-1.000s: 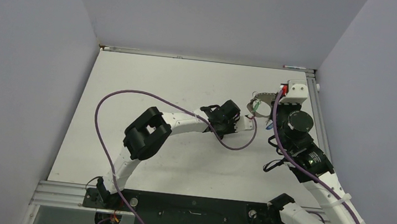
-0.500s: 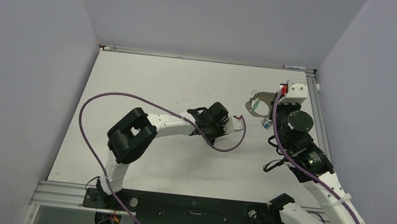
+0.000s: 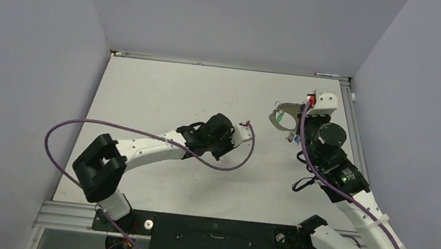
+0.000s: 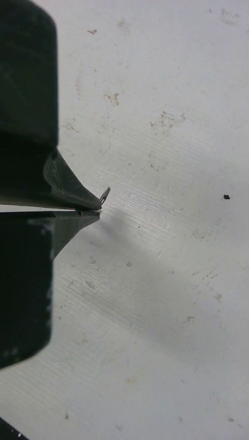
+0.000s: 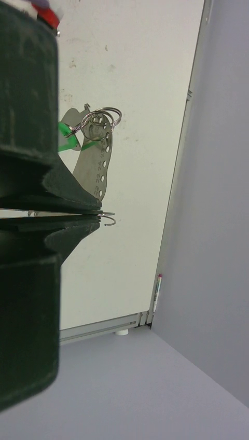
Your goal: Put the keys on the keyring
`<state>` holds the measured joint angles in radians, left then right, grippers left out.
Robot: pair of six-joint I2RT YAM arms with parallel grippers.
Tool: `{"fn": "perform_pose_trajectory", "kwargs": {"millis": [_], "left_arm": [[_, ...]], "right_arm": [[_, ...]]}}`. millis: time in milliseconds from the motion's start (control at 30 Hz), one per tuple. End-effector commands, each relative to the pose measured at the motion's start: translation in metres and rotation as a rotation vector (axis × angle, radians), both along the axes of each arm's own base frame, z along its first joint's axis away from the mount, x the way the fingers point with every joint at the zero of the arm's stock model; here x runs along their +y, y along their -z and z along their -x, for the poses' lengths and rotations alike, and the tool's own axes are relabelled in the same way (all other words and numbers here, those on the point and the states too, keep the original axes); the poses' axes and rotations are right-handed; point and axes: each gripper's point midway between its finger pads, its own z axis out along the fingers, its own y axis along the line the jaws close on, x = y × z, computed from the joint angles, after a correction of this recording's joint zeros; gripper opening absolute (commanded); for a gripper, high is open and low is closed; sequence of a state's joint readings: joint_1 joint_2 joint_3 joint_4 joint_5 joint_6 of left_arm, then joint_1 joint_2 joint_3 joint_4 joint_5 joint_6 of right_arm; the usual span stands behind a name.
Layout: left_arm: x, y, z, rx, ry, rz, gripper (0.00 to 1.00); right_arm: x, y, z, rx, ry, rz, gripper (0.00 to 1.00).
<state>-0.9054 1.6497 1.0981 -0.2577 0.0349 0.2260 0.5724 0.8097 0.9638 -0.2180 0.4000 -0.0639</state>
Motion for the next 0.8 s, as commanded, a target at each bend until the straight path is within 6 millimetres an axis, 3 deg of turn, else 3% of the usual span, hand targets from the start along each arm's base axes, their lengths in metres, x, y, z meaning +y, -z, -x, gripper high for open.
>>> {"fn": "perform_pose_trajectory", "kwargs": {"millis": [0,233,367,433,467,600,767], "left_arm": [[0.001,-0.059,0.005,-0.089,-0.04,0.149,0.0],[0.026,-0.104,0.035,-0.183,0.067,0.183,0.0],[0.038,-0.131,0.049,-0.337,0.163,0.281,0.0],[0.043,-0.136,0.063,-0.426,0.265,0.326,0.0],[0.048,-0.128,0.071,-0.473,0.325,0.327,0.0],[0.062,-0.146,0.097,-0.714,0.477,0.413,0.0],[0.072,-0.158,0.121,-0.728,0.556,0.506,0.0]], "right_arm": [[0.018,-0.016,-0.001,-0.063,-0.083,-0.032,0.05],[0.049,-0.011,0.004,-0.069,-0.225,-0.018,0.05],[0.068,-0.006,0.008,-0.067,-0.303,-0.011,0.05],[0.078,-0.002,0.01,-0.059,-0.344,-0.009,0.05],[0.082,0.0,0.011,-0.056,-0.361,-0.006,0.05],[0.1,0.012,0.016,-0.029,-0.437,0.005,0.05],[0.119,0.026,0.028,-0.009,-0.528,0.029,0.05]]}}
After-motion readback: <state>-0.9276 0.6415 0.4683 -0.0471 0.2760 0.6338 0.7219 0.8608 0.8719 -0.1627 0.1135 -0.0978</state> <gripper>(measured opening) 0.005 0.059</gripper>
